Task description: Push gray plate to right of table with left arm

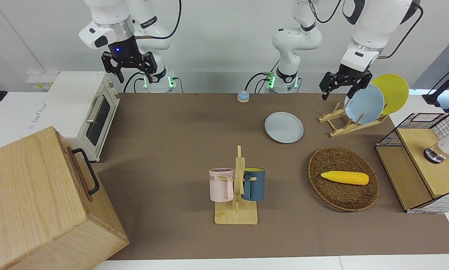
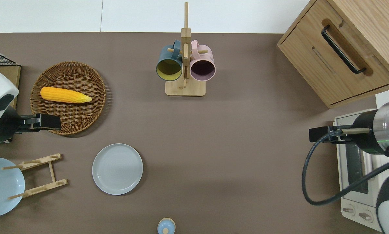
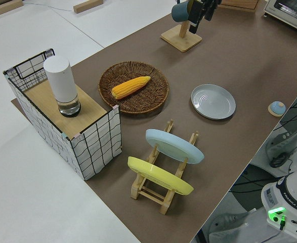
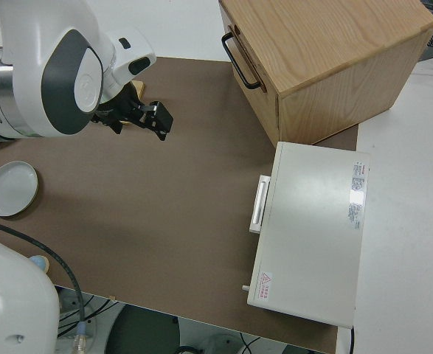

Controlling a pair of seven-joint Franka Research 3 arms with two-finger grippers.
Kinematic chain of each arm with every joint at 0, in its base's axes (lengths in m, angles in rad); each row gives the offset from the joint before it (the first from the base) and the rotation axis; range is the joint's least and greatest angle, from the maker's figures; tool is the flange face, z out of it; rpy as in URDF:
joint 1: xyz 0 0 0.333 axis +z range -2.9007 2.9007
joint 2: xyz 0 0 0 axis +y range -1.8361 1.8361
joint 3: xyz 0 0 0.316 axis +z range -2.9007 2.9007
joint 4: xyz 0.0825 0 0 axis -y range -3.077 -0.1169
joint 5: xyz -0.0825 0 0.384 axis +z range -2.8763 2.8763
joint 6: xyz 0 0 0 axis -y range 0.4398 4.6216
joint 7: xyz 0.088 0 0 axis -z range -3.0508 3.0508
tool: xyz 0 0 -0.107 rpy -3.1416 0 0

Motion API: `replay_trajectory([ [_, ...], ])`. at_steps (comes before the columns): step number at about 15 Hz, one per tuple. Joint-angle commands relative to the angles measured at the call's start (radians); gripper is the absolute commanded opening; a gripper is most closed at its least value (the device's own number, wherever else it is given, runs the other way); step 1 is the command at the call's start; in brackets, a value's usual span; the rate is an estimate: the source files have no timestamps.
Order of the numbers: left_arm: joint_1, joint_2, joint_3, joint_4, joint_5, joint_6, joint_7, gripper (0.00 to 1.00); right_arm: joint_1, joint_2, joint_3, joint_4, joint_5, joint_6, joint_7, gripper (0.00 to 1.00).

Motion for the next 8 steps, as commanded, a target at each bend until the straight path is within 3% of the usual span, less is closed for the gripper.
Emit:
replay_trajectory([
  [1, 0.003, 0.009, -0.015, 0.021, 0.013, -0.029, 0.012, 0.99, -0.025, -0.027, 0.015, -0.027, 0.022, 0.0, 0.01, 0.996],
  [8, 0.004, 0.001, -0.016, 0.014, 0.018, -0.042, 0.012, 0.99, -0.025, -0.027, 0.015, -0.027, 0.022, 0.0, 0.01, 0.996],
])
